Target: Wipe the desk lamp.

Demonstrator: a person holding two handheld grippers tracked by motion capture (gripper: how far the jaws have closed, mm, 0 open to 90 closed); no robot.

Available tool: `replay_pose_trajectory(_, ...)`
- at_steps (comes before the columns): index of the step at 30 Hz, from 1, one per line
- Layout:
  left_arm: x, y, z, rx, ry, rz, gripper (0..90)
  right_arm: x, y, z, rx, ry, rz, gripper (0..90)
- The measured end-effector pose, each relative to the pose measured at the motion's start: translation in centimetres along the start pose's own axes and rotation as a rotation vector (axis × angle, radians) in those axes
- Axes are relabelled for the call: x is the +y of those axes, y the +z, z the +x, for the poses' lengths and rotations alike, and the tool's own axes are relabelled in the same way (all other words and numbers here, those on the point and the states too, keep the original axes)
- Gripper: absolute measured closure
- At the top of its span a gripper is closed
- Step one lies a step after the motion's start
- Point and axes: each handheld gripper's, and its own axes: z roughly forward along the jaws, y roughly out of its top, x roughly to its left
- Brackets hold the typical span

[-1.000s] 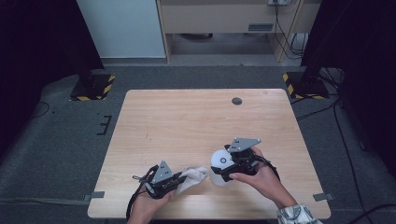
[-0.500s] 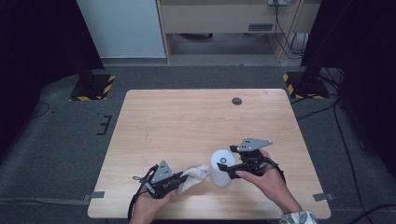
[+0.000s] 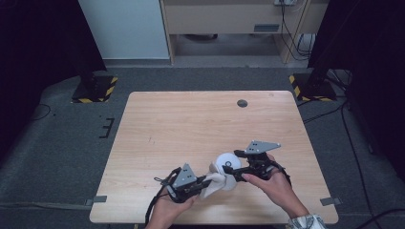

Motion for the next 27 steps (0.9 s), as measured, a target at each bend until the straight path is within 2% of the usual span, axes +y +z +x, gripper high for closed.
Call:
replay_pose_trajectory(3, -0.1, 1.5, -0.4, 0.012, 0.016, 0.045, 80.1, 0.0, 0.0, 0.0, -0.001, -0.002, 0.001, 22.5)
replay_pose_trajectory(6, -0.5, 2.6, -0.1, 0.013, 0.002, 0.08, 80.1, 0.1, 0.0, 0.0, -0.005, -0.005, 0.002, 22.6)
replay_pose_trajectory(9, -0.7, 2.8, 0.0, 0.012, -0.01, 0.09, 80.1, 0.1, 0.0, 0.0, -0.009, -0.008, 0.004, 22.7)
replay_pose_trajectory(11, -0.5, 2.6, -0.1, 0.006, -0.004, 0.076, 80.2, 0.1, 0.0, 0.0, -0.009, -0.008, 0.005, 22.7)
replay_pose_trajectory(16, 1.3, 0.9, -0.4, -0.003, -0.007, -0.021, 80.2, 0.1, 0.0, 0.0, -0.011, -0.006, 0.005, 22.7)
replay_pose_trajectory(20, 1.6, 0.8, -0.6, -0.009, 0.0, -0.031, 80.2, 0.2, 0.0, 0.0, -0.011, -0.007, 0.008, 22.7)
replay_pose_trajectory(23, 1.0, 1.5, -0.6, -0.014, -0.004, 0.001, 80.2, 0.2, 0.0, 0.0, -0.011, -0.006, 0.009, 22.7)
replay_pose_trajectory(27, -0.3, 2.9, -0.4, 0.002, 0.006, 0.087, 80.1, 0.2, 0.0, 0.0, -0.013, -0.006, 0.008, 22.7)
